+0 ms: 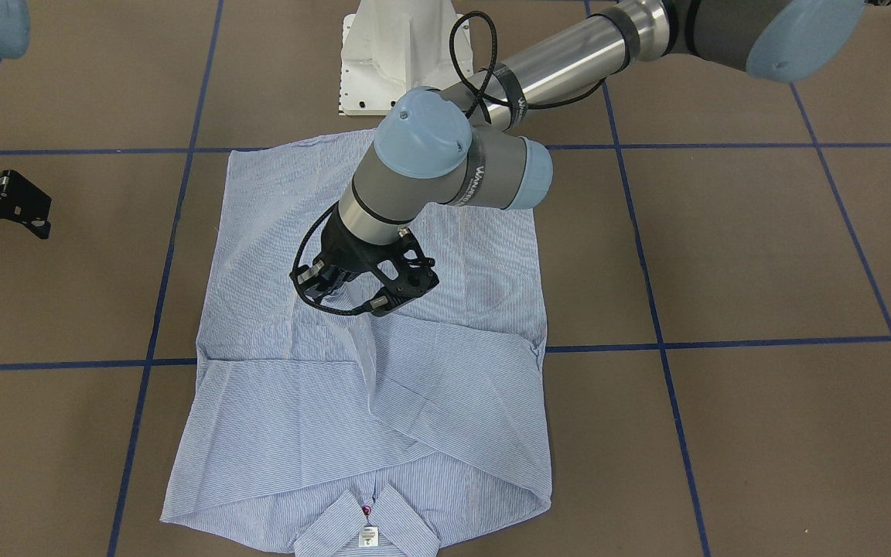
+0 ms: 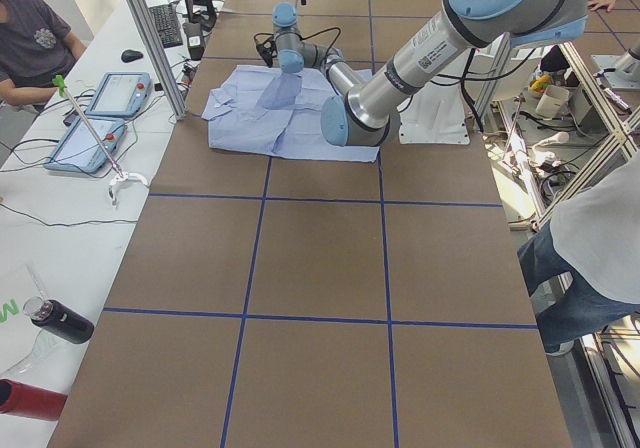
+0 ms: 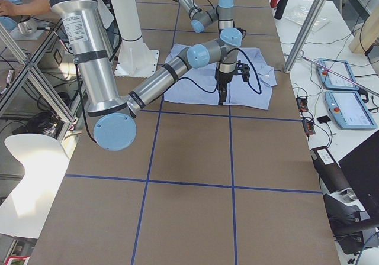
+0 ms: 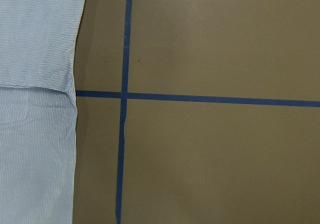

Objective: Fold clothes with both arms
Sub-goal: 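Release the sleeve and draw the left gripper back while the right gripper moves down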

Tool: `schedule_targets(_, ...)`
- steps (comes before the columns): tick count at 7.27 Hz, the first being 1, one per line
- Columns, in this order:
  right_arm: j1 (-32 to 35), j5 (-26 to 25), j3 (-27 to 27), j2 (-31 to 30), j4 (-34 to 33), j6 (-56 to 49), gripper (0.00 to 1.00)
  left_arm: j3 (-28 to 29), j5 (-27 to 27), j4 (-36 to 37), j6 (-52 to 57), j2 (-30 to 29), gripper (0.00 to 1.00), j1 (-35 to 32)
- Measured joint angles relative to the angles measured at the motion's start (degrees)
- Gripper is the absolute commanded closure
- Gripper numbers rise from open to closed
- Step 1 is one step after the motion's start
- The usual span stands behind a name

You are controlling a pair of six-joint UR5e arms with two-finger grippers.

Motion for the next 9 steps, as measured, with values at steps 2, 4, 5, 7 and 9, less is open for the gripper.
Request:
schedule_targets(2,0.02,0.03,0.00,-0.01,0.00,0.05,0.00,0.01,3.50,-2.74,1.62,-0.21,0.00,2.31)
schedule_targets(4,0.07,0.92,-0.01,0.13,0.62,0.20,0.00,-0.75,5.86,-3.34,5.08,0.03,0.00,3.05)
schedule_targets(5,0.08,1.99,-0.02,-0.06,1.71,0.29,0.00,-1.32,6.08,-3.15,6.61,0.71,0.00,2.66)
schedule_targets(7,0.07,2.96,0.06,-0.54,3.40,0.58,0.00,-4.42,5.50,-2.19,9.47,3.82,0.00,1.25)
schedule_targets(9,-0.17,3.09,1.05,-1.54,4.81,3.14,0.00,-12.05,3.66,4.69,14.90,9.11,0.00,-1.01)
